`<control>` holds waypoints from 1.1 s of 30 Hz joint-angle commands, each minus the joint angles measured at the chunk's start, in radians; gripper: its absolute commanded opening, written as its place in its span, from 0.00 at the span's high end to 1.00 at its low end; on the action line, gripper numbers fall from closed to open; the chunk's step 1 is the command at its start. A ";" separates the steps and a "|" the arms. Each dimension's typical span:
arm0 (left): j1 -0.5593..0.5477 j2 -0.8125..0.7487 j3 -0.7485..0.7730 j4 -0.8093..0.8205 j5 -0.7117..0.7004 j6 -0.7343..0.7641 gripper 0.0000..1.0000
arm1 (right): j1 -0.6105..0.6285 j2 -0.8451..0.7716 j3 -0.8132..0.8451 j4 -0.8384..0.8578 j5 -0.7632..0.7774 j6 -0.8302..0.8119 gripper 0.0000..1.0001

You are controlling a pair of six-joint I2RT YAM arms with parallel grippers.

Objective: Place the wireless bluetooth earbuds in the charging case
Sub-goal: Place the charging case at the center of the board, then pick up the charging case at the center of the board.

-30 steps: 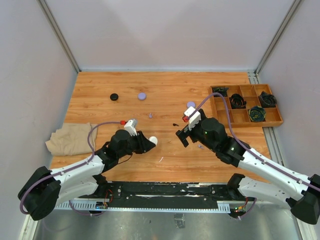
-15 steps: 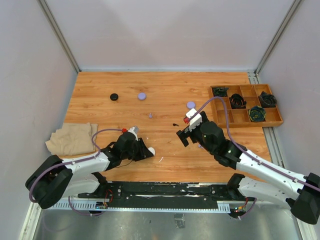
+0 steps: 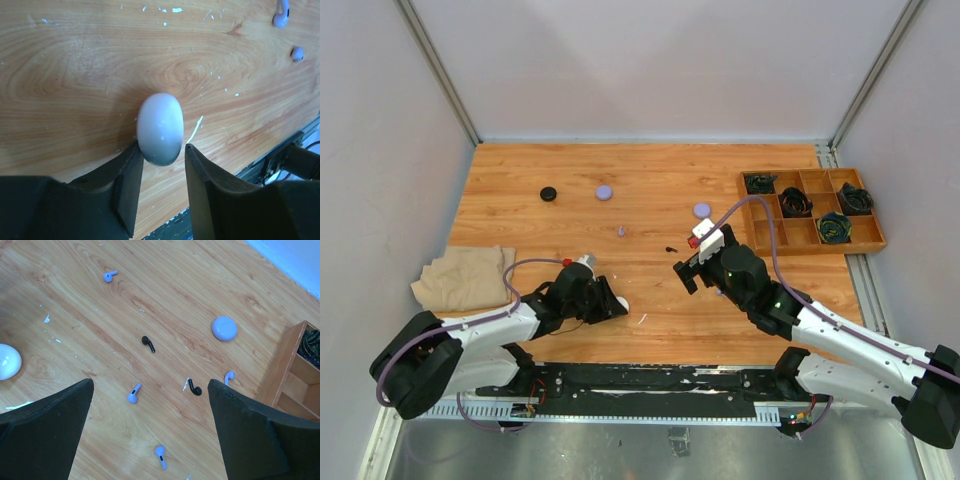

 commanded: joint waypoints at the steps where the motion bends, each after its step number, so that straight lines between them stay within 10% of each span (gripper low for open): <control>1: 0.001 -0.029 0.020 -0.140 -0.066 -0.009 0.53 | -0.006 -0.017 -0.017 0.040 0.018 0.001 0.01; 18: 0.001 -0.107 0.293 -0.587 -0.372 0.127 0.01 | -0.007 -0.012 -0.029 0.056 0.020 0.003 0.02; 33: 0.213 0.240 0.745 -0.457 -0.477 0.587 0.01 | -0.012 -0.027 -0.059 0.080 0.027 0.006 0.01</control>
